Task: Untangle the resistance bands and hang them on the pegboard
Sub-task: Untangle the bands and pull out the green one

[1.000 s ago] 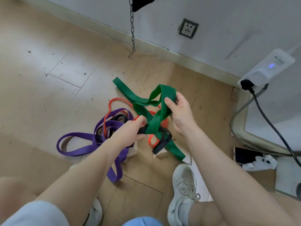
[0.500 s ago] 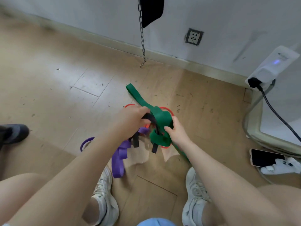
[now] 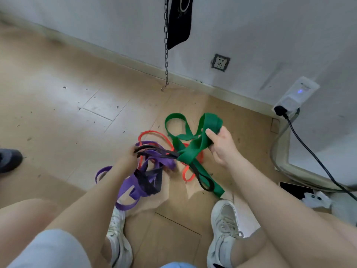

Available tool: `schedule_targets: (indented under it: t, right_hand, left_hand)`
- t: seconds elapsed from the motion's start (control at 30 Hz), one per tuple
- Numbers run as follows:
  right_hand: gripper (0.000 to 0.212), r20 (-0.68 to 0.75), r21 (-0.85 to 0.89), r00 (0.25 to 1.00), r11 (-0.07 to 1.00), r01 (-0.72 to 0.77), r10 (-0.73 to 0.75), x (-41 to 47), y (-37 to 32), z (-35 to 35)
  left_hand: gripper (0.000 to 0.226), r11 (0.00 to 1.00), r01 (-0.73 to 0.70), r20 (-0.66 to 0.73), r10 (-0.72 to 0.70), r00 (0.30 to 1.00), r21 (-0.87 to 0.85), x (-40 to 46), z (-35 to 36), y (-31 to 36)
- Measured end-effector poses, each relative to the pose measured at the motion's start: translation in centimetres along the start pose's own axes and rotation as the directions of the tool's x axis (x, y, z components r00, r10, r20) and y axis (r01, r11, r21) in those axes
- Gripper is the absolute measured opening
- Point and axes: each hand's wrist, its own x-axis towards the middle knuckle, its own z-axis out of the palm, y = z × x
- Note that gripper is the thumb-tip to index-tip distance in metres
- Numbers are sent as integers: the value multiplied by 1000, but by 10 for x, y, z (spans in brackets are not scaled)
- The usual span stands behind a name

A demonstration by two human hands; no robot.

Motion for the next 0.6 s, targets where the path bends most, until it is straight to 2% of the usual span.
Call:
schedule_targets:
  t: [0.07, 0.1, 0.17, 0.23, 0.3, 0.37, 0.43, 0.5, 0.6]
  right_hand:
    - [17, 73, 120, 997, 993, 10, -19, -11, -10, 4]
    - [16, 98, 164, 995, 987, 5, -21, -16, -15, 6]
    - [16, 128, 234, 992, 972, -16, -15, -23, -23, 7]
    - [16, 136, 265, 991, 964, -25, -11, -27, -29, 9]
    - [16, 133, 282, 991, 959, -16, -22, -26, -34, 12]
    - [18, 126, 263, 991, 965, 8, -43, -26, -36, 16]
    - [21, 119, 215, 992, 976, 21, -48, -25, -34, 16]
    - [21, 113, 142, 992, 989, 36, -53, -23, -29, 12]
    - [25, 90, -90, 989, 988, 128, -120, -19, -18, 0]
  left_hand:
    - [38, 983, -104, 198, 73, 977, 151, -1, 12, -3]
    - [37, 974, -141, 287, 87, 954, 174, -3, 17, 0]
    - [27, 985, -149, 457, 96, 884, 82, -15, 18, 16]
    - [34, 980, -195, 579, 187, 793, -50, -24, 20, 32]
    - [49, 964, -216, 658, 264, 705, -155, -32, 23, 49]
    - [53, 942, -203, 682, 334, 651, -267, -38, 28, 63]
    - [48, 928, -175, 689, 363, 627, -330, -40, 34, 69]
    - [40, 935, -222, 688, 354, 633, -276, -43, 39, 72]
    - [31, 902, -433, 543, 368, 755, -8, -45, 44, 70]
